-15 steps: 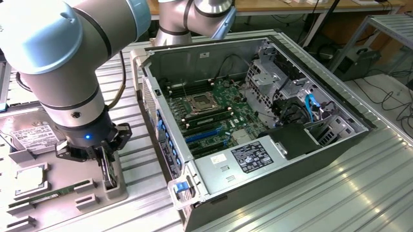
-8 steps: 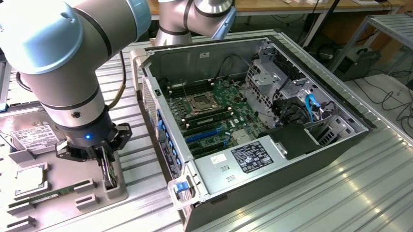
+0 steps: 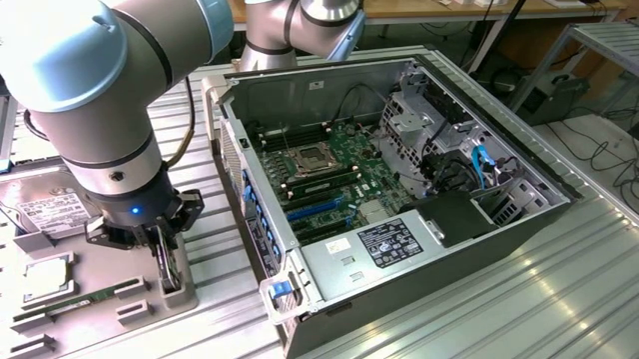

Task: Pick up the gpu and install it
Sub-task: 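Pick up the gpu and move the gpu toward the slot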

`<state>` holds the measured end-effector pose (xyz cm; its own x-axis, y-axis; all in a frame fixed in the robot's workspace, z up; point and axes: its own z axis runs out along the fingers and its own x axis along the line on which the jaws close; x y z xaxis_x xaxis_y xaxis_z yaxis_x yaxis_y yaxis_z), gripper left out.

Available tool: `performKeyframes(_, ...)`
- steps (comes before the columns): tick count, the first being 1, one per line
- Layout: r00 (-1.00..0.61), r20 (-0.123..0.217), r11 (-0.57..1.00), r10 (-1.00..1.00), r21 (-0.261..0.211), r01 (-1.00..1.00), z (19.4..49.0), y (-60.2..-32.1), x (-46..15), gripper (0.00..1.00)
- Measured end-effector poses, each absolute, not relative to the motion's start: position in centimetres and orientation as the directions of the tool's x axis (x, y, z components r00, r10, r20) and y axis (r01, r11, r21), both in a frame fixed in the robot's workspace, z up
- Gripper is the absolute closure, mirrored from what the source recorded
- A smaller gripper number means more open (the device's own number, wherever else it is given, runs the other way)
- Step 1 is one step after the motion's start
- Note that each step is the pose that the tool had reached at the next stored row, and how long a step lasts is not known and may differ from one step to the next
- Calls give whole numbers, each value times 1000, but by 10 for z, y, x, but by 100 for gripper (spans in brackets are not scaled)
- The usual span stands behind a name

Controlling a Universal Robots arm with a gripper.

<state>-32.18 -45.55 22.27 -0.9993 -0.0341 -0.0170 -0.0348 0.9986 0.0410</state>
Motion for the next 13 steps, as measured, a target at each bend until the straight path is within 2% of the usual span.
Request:
performKeyframes(7,-999,-17,998,-34,42,-35,235,-456,-322,72)
performKeyframes(10,-999,-18,997,-34,76,-35,236,-456,-322,72)
performKeyframes(13,-999,-18,996,-33,79,-35,237,-455,-322,72)
